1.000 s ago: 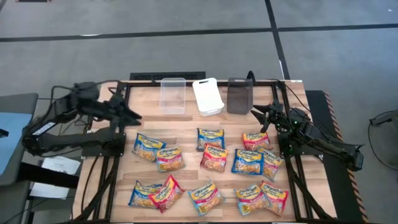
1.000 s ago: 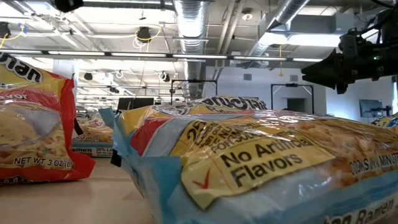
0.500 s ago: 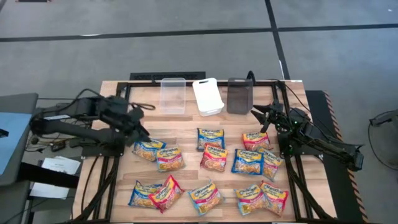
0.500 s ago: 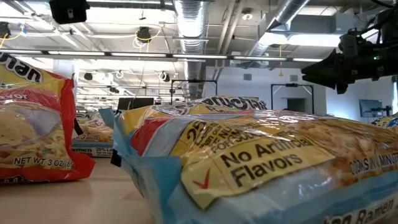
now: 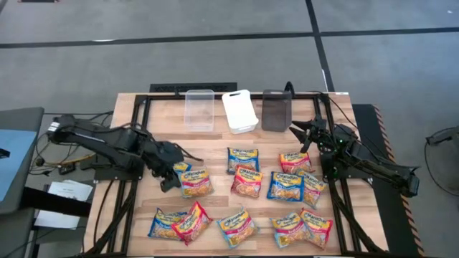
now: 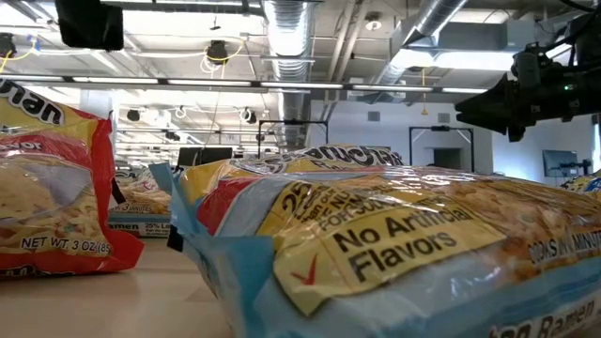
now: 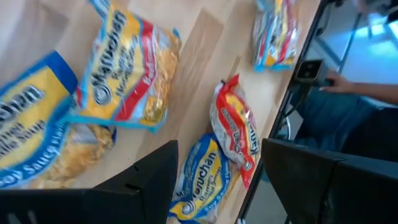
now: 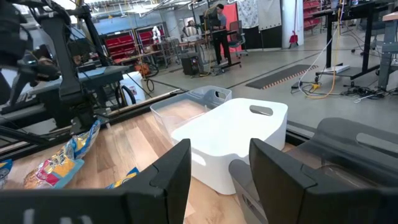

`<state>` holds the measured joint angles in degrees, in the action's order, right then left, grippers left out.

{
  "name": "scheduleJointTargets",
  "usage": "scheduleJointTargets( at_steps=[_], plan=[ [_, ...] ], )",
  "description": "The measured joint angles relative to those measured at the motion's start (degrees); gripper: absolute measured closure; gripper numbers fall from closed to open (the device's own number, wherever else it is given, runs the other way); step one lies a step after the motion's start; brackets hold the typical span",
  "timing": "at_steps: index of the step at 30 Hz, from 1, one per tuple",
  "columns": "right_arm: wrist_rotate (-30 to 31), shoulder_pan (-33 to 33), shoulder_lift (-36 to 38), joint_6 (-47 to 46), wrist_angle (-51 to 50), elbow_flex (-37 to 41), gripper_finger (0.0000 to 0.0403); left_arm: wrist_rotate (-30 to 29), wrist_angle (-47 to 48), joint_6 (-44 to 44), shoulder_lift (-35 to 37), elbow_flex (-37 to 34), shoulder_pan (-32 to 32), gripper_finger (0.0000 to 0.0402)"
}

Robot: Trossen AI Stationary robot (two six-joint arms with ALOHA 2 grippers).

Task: Sort Maruchan noodles
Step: Put the red noodle pack into the transparent bin

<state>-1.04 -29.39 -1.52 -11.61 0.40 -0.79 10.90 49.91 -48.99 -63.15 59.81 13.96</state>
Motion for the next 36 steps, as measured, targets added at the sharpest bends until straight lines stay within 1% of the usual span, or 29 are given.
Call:
scheduleJointTargets(
  at_steps=[10,13,18,23,27,32,36],
  plan=[
    [0.0,0.0,0.0,0.01,0.01,0.01,0.0217,0.75,-2.0,-5.3,-9.08,0.0,5.29,0.0182],
    [0.0,0.0,0.0,0.01,0.0,0.01,0.0217,2.3,-2.83,-6.31,-11.54,-0.02,6.45,0.0182],
    [0.0,-0.02,0.0,0.0,0.0,0.01,0.0217,3.06,-7.19,-7.8,-15.23,-0.02,7.93,0.0182],
    [0.0,-0.01,0.0,0.0,0.0,-0.01,0.0217,5.69,-11.38,-8.74,-18.64,-0.02,9.35,0.0182],
    [0.0,0.0,0.0,0.0,0.0,-0.01,0.0217,6.81,-13.65,-9.87,-20.54,-0.02,10.18,0.0182],
    [0.0,-0.02,0.0,0.01,0.0,0.01,0.0217,6.82,-15.2,-10.91,-21.4,-0.02,10.78,0.0182],
    [0.0,0.0,0.0,0.01,0.0,-0.01,0.0217,5.32,-15.3,-11.83,-21.36,-0.02,10.9,0.0182]
  ],
)
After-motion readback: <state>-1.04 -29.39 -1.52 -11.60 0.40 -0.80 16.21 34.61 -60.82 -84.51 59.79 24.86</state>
